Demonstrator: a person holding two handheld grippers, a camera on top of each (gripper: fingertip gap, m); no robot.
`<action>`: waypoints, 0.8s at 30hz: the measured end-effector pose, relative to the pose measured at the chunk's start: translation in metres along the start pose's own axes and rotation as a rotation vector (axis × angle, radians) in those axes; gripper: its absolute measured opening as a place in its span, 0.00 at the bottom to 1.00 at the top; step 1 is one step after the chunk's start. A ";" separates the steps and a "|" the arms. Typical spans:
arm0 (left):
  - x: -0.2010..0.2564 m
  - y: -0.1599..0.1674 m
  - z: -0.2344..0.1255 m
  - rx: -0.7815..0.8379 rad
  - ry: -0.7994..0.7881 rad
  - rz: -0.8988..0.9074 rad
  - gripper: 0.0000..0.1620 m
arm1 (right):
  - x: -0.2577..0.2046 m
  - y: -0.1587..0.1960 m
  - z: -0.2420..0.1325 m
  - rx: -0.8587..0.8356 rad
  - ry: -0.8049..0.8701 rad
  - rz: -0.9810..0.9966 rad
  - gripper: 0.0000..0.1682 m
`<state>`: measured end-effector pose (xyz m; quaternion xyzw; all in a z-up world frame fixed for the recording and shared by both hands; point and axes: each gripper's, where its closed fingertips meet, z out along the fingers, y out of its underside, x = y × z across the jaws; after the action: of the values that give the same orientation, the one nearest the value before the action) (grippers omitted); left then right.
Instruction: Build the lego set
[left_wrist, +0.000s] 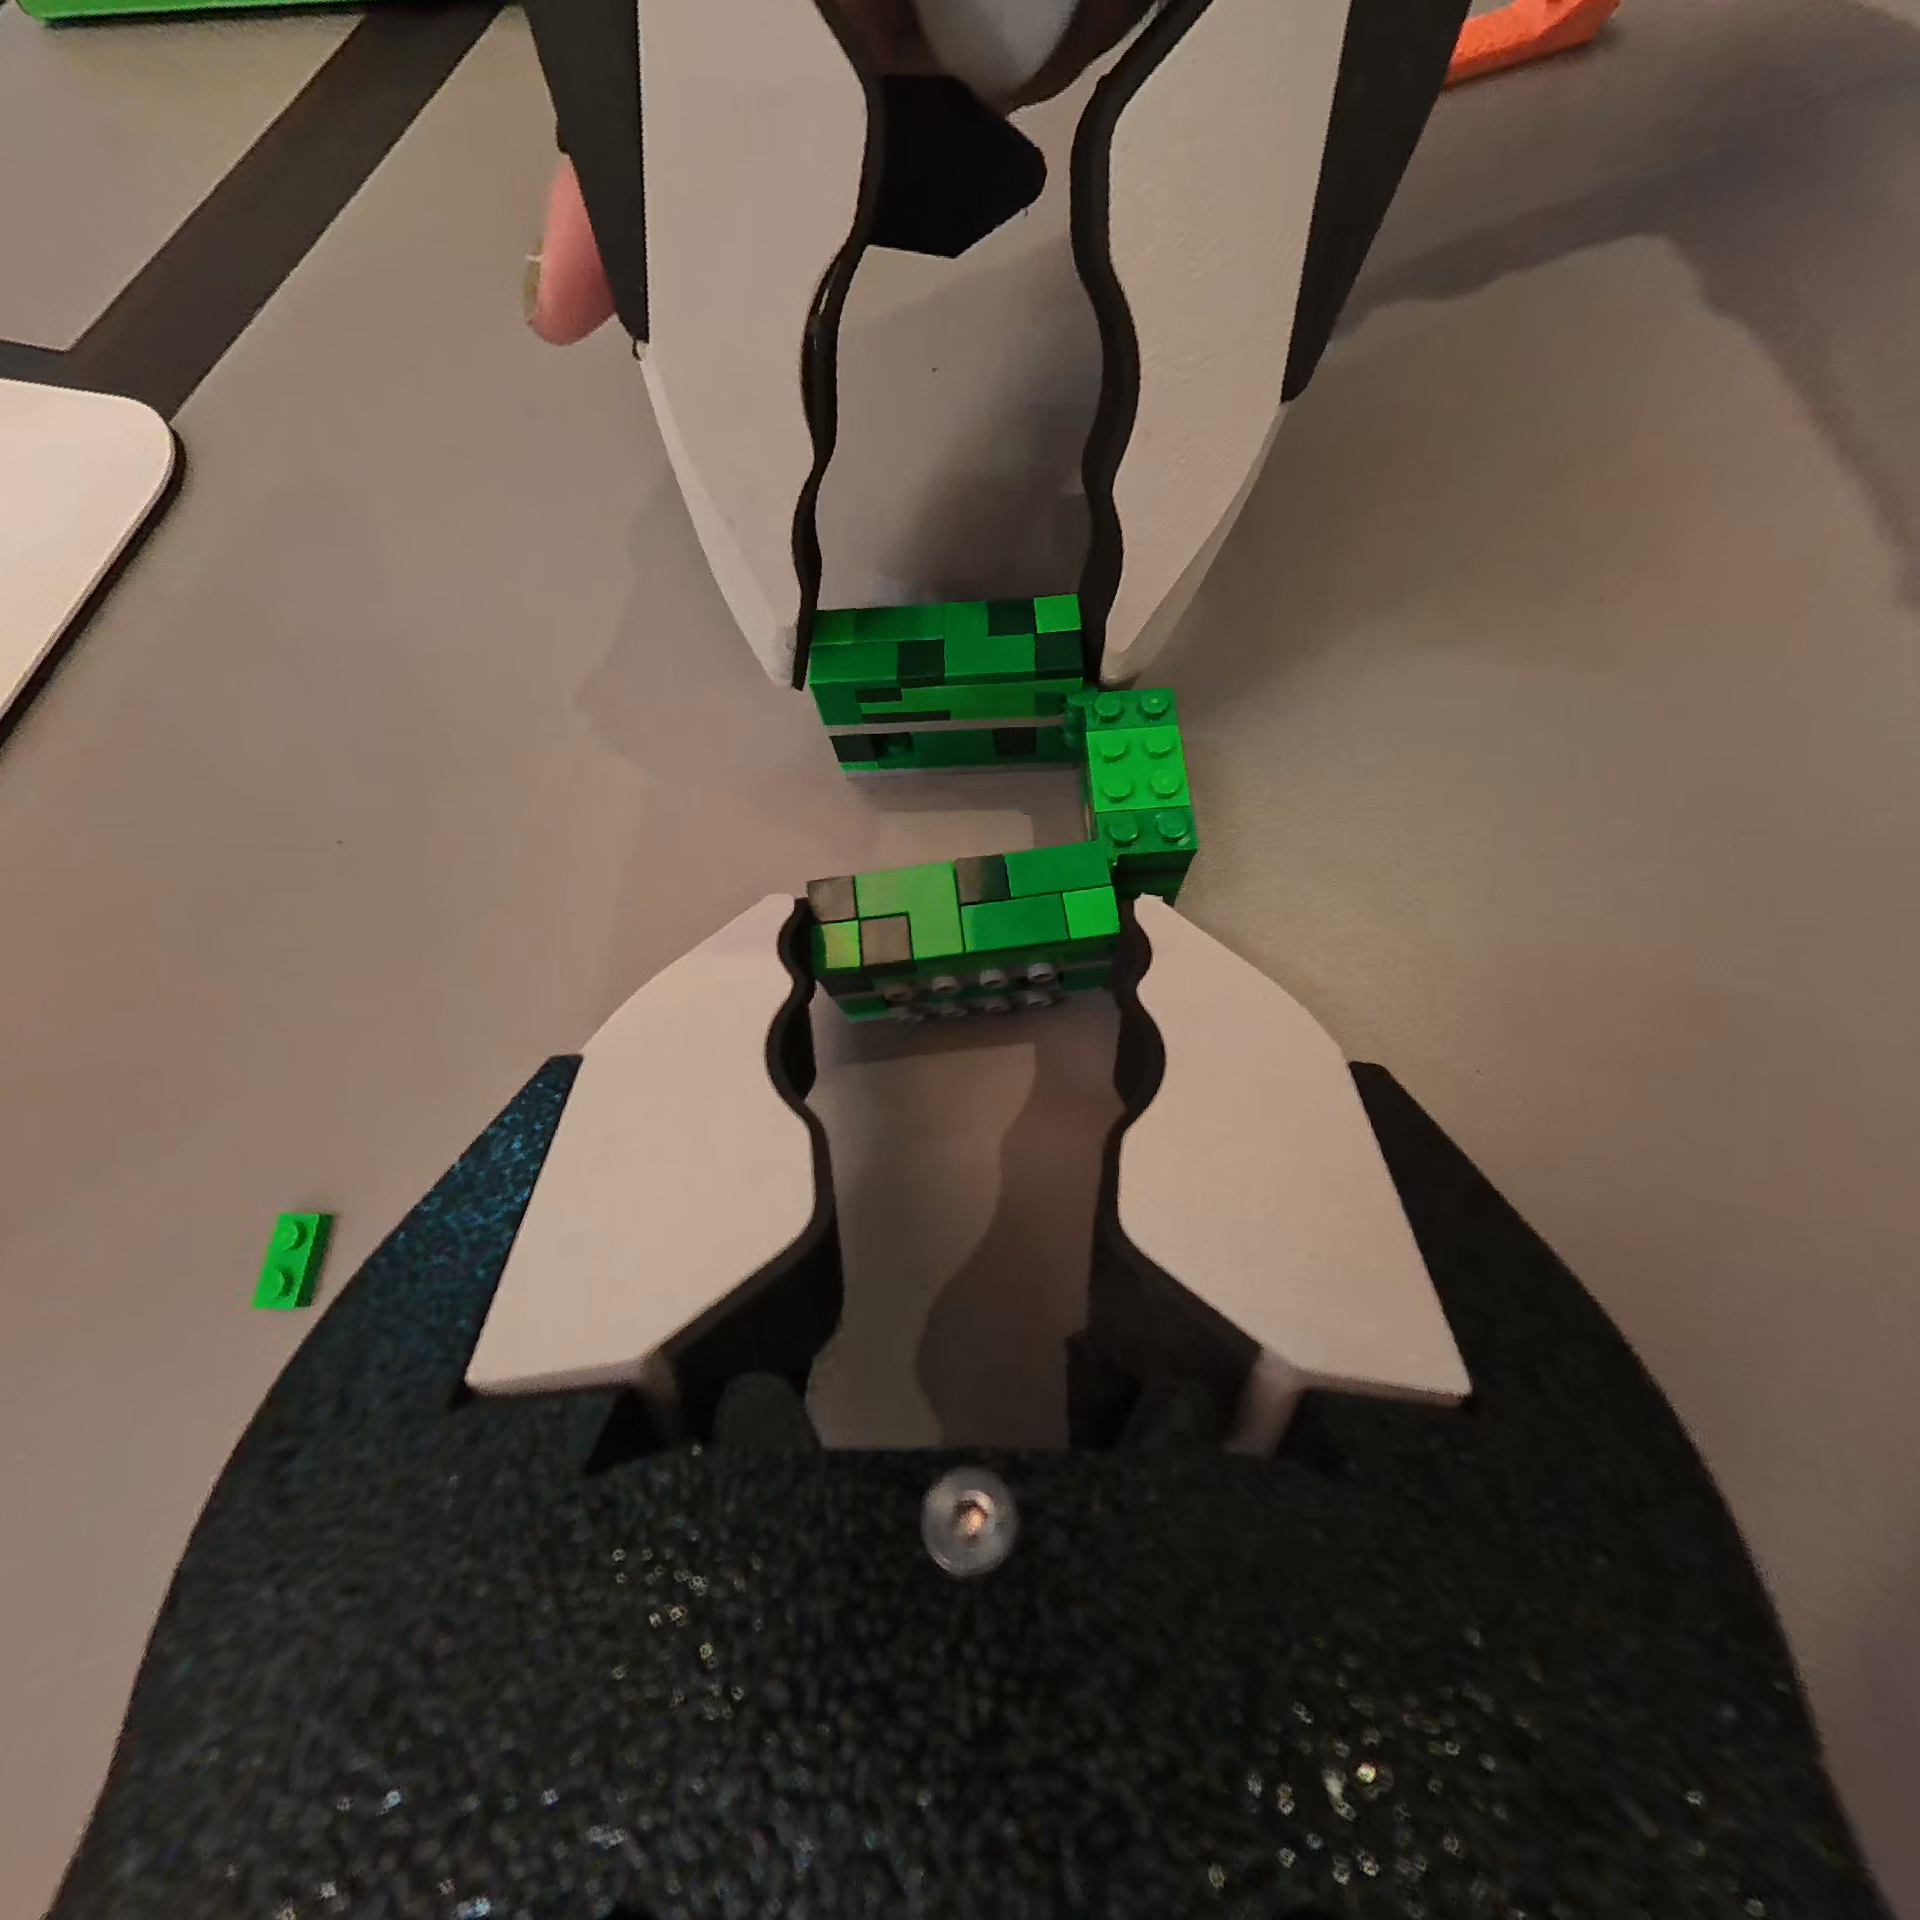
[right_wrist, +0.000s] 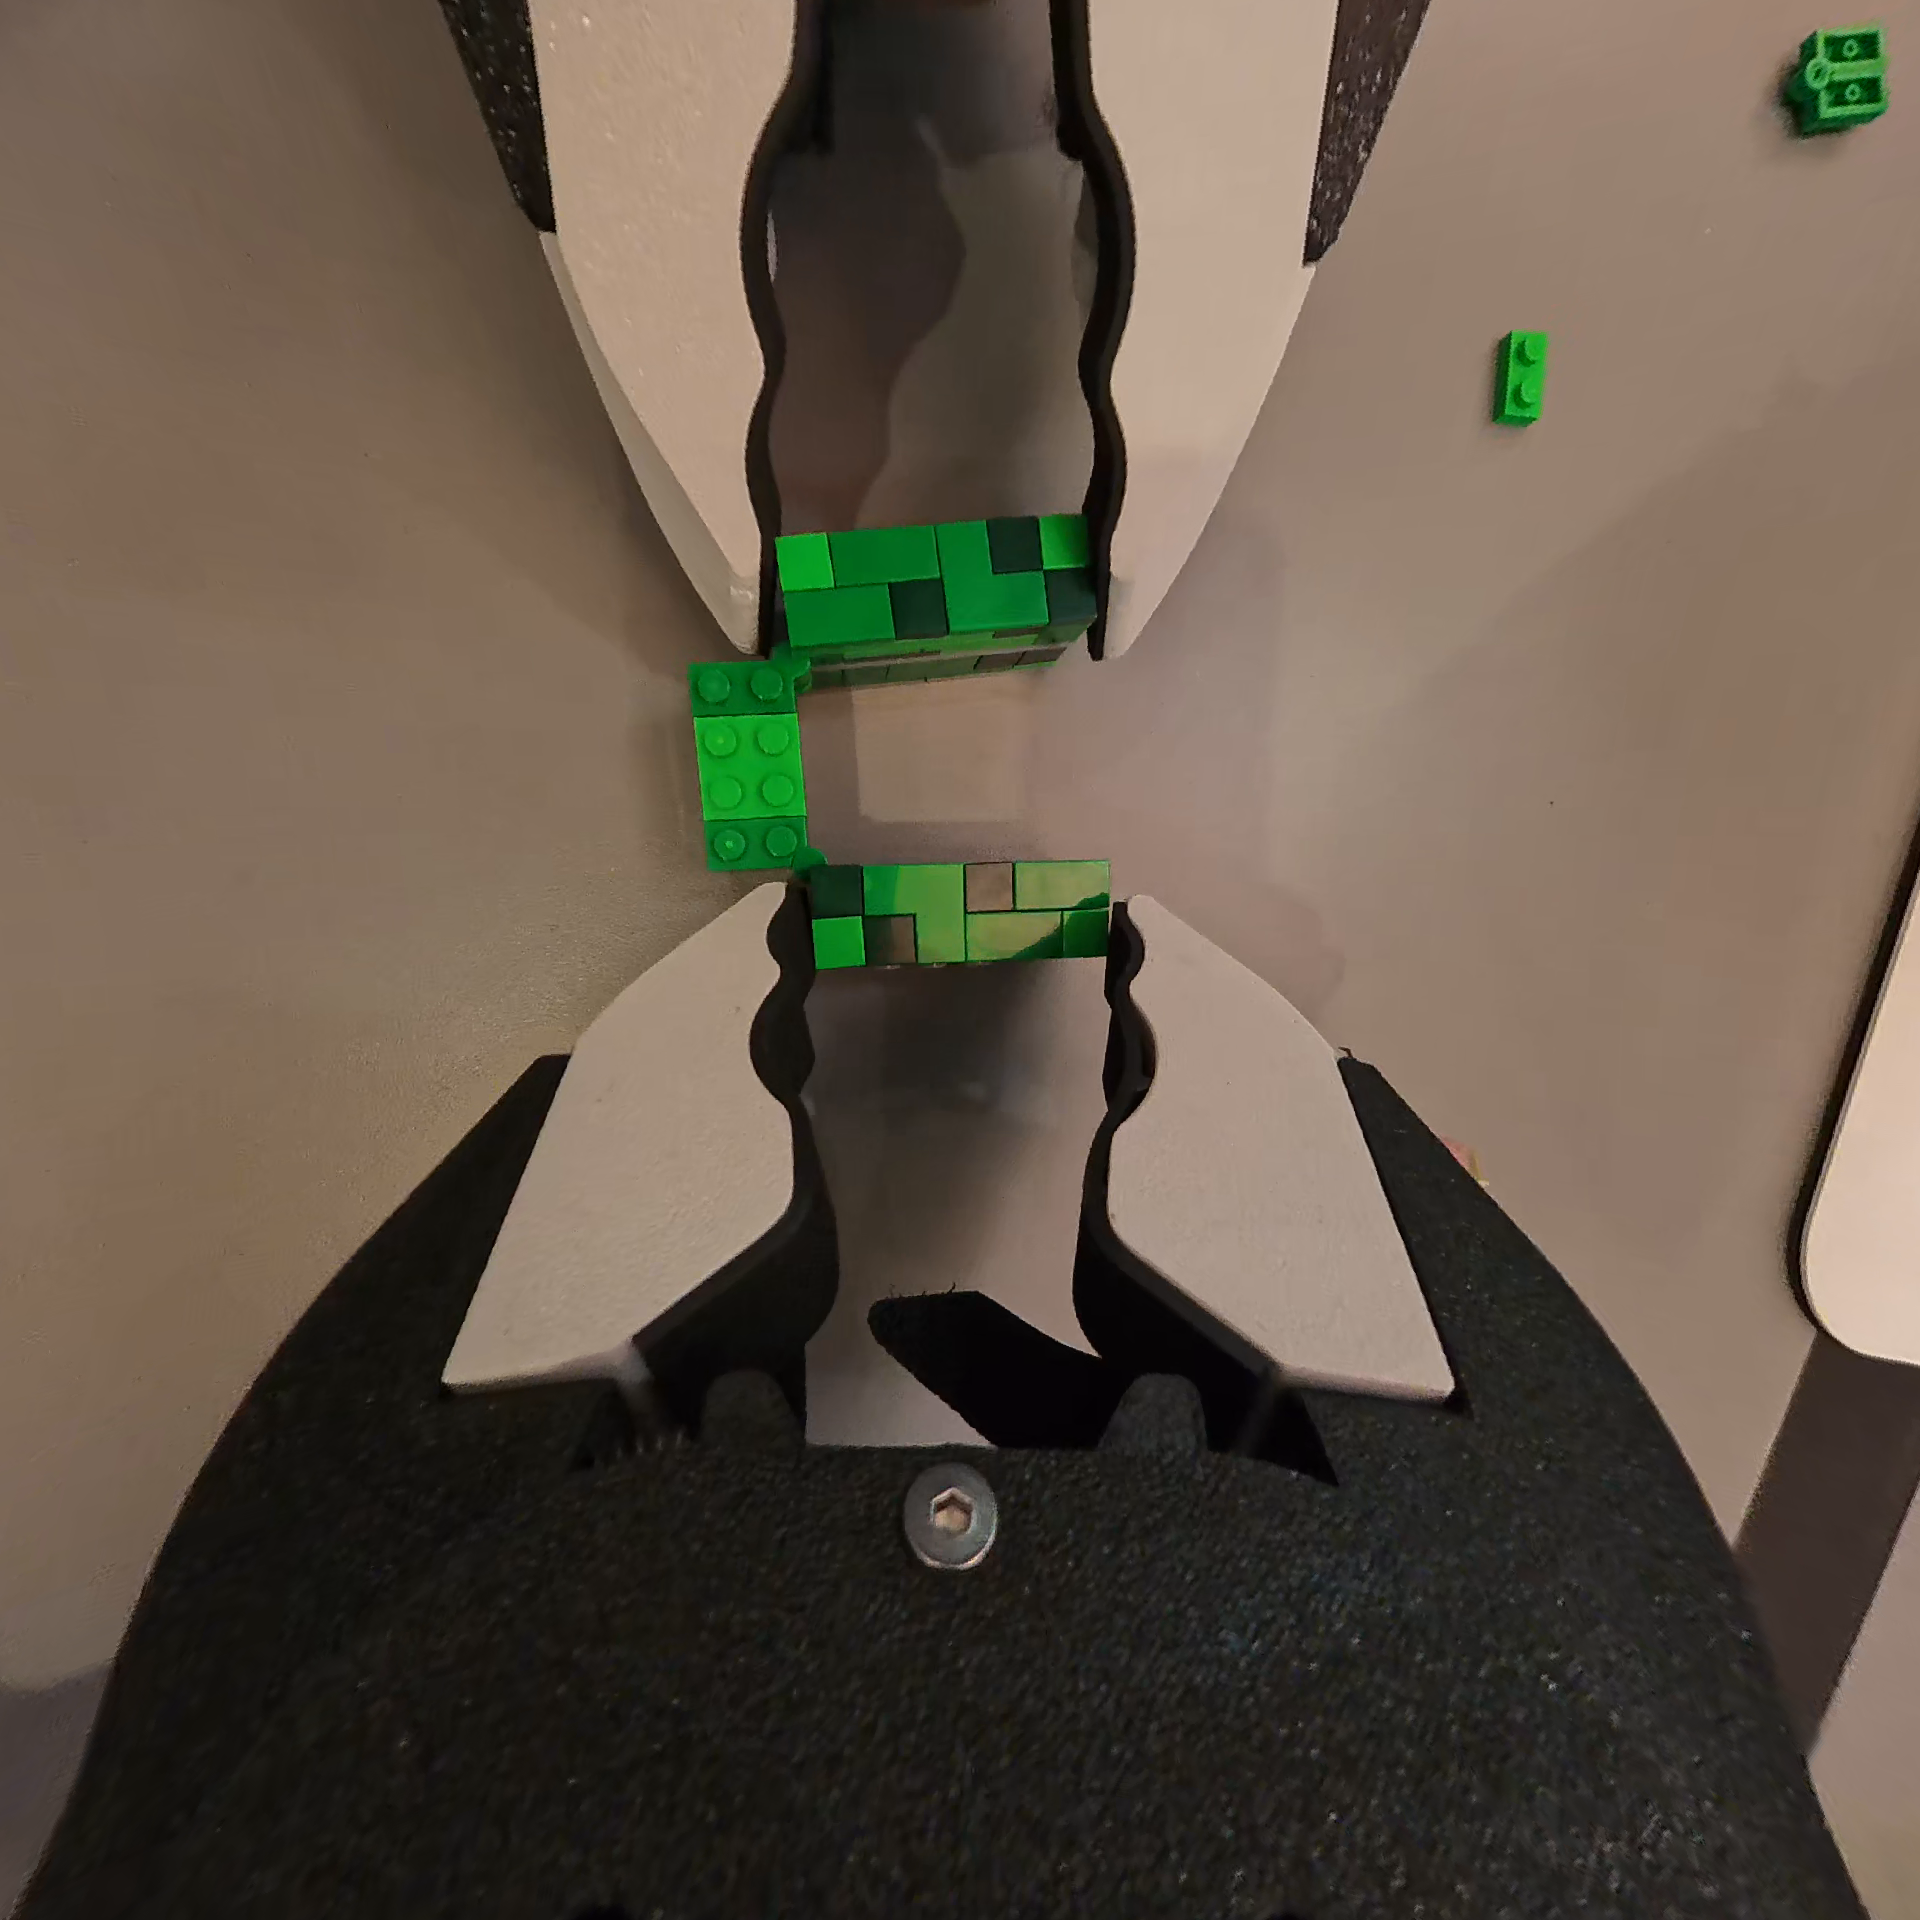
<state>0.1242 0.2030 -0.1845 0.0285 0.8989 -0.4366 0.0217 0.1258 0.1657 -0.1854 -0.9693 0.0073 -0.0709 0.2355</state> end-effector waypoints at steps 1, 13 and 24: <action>0.000 0.000 0.000 0.005 0.005 0.003 0.34 | 0.000 0.000 0.000 -0.002 -0.003 -0.004 0.32; -0.030 -0.006 -0.061 0.284 -0.231 -0.163 0.70 | 0.020 0.005 -0.061 0.319 0.245 0.311 0.48; -0.098 -0.018 -0.113 0.571 -0.911 -0.326 0.45 | 0.074 0.030 -0.092 0.660 1.094 0.614 0.35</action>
<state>0.2189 0.2779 -0.0944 -0.2975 0.6375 -0.6287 0.3314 0.1863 0.0934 -0.1082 -0.6270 0.3755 -0.4764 0.4888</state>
